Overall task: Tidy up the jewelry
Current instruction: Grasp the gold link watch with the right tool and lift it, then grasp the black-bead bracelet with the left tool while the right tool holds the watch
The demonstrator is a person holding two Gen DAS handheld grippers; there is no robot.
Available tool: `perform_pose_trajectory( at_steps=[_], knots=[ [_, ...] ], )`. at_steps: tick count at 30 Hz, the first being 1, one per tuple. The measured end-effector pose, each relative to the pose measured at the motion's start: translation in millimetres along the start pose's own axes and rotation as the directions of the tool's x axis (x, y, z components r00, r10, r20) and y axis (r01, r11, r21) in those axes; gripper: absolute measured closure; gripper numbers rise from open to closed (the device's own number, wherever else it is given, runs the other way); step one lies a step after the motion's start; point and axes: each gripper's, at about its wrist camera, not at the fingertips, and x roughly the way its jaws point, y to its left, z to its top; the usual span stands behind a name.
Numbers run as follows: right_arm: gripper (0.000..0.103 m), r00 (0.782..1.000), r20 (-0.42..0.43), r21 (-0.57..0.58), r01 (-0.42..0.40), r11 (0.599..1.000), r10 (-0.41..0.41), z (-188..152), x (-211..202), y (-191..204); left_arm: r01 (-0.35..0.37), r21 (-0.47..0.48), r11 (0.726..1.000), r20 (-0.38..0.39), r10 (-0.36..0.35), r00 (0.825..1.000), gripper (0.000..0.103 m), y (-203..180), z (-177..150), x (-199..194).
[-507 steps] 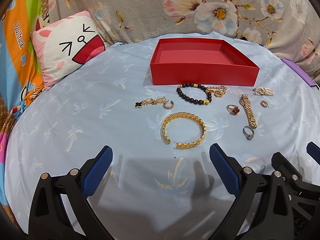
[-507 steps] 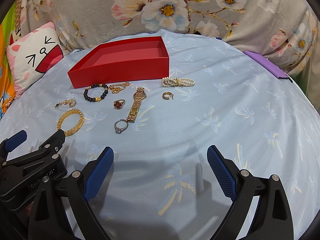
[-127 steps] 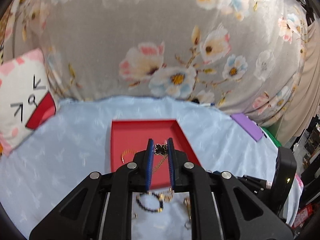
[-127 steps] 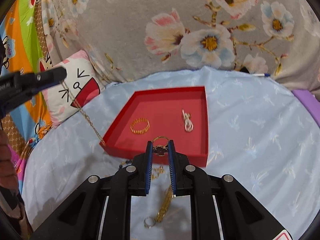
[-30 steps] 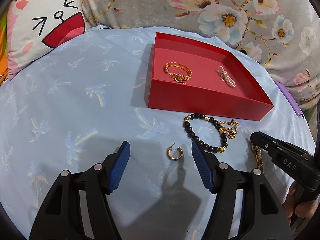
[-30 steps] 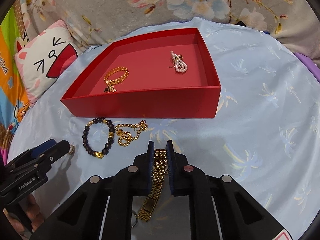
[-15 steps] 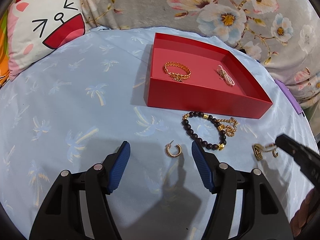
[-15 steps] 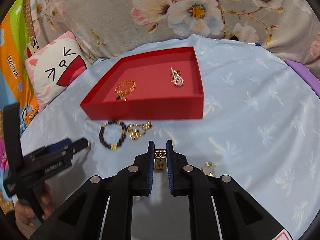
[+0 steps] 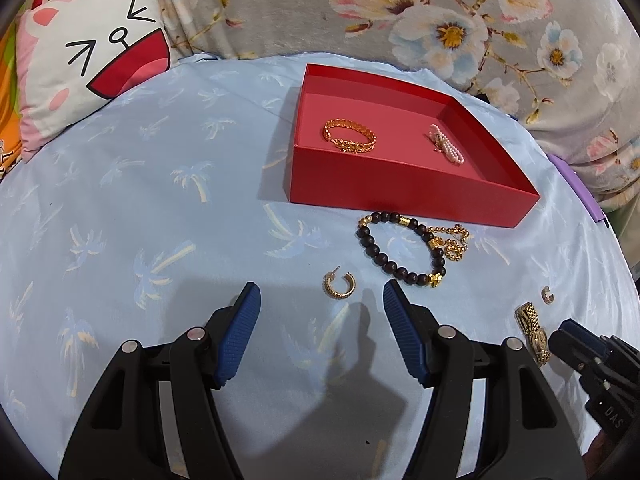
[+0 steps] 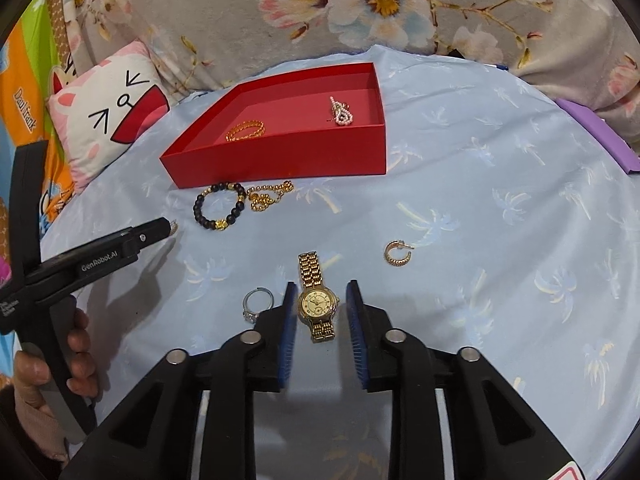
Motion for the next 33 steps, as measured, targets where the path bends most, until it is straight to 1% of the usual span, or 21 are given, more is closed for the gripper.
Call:
perform_pose_trajectory(
  at_steps=[1,8,11,12,15,24,30,33],
  knots=[
    [0.072,1.0,-0.005,-0.006,0.0,1.0,0.0,-1.1,2.0,1.2,0.0,-0.001,1.0,0.0,0.0,1.0,0.041,-0.5,-0.3,-0.2],
    [0.072,0.999,-0.032,-0.028,0.011,1.0,-0.012,-0.9,15.1,6.8,0.01,0.01,1.0,-0.008,-0.01,1.0,0.041,-2.3,-2.7,-1.3],
    [0.08,0.999,-0.029,-0.027,0.015,1.0,-0.016,-0.2,15.9,6.6,0.016,0.018,1.0,-0.016,-0.015,1.0,0.041,-4.3,-4.1,-1.2],
    [0.08,1.0,-0.028,-0.024,0.012,1.0,-0.013,0.1,15.4,6.0,0.013,0.022,1.0,-0.019,-0.013,1.0,0.041,-5.3,-4.1,-0.5],
    [0.08,1.0,-0.013,-0.017,0.013,1.0,-0.013,0.8,12.4,5.1,0.007,0.033,0.999,-0.033,-0.006,0.999,0.041,-8.3,-3.4,3.2],
    [0.08,0.999,0.032,0.01,-0.01,1.0,0.01,8.4,-4.7,0.5,-0.016,0.06,0.998,-0.04,0.018,0.999,0.042,-14.7,1.5,10.1],
    [0.08,0.998,0.068,0.041,-0.013,0.999,0.01,13.2,-18.3,-8.0,0.004,0.055,0.998,-0.041,-0.002,0.999,0.042,-17.5,1.7,9.3],
    [0.08,0.997,0.077,0.05,-0.015,0.999,0.011,14.5,-23.0,-11.8,0.018,0.07,0.997,-0.04,-0.015,0.999,0.042,-26.0,1.6,8.6]
  ],
)
